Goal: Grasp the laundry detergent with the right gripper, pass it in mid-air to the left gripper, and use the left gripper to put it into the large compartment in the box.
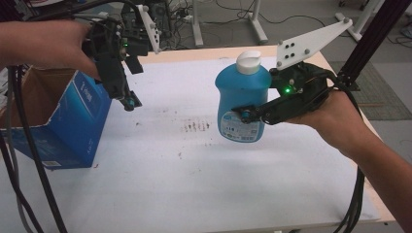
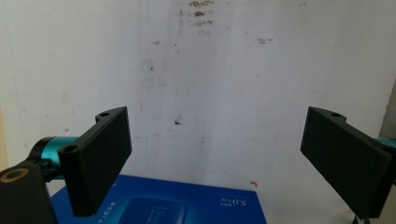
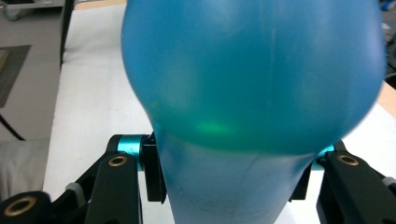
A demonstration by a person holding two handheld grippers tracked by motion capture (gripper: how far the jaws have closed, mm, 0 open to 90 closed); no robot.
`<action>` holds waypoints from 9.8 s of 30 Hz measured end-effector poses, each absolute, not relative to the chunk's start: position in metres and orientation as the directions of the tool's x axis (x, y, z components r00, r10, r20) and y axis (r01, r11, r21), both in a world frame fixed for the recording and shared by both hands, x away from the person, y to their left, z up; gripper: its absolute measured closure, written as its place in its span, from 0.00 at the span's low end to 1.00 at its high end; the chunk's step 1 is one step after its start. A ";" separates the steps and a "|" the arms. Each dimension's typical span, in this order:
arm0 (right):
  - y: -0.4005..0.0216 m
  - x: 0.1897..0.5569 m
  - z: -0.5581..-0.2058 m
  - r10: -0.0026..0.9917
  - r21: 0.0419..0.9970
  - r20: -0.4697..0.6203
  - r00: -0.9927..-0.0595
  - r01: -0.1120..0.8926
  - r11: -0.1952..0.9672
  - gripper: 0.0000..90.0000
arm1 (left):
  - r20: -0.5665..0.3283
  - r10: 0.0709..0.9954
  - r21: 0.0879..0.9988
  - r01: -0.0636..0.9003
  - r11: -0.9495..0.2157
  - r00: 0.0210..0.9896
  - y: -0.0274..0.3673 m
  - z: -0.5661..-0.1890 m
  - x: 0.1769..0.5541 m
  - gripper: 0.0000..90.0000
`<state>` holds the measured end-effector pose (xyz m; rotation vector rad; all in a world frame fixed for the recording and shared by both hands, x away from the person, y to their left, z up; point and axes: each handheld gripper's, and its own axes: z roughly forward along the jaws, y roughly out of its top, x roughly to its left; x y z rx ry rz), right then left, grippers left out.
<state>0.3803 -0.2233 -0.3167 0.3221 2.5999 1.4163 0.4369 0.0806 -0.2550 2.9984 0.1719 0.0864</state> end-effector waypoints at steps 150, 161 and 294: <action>-0.107 0.399 -0.318 0.019 0.827 0.000 -1.000 0.011 0.562 0.50 | -0.025 -0.036 0.297 -0.027 -0.954 0.999 0.034 -0.231 0.405 0.42; -0.110 0.399 -0.317 0.034 0.825 0.024 -0.999 0.039 0.564 0.30 | -0.038 -0.036 0.294 -0.023 -0.955 0.999 0.036 -0.230 0.401 0.42; -0.246 0.397 -0.352 0.413 0.269 0.037 -0.910 0.407 0.873 0.01 | 0.026 0.542 0.134 0.534 -0.835 0.840 0.255 -0.272 0.428 0.42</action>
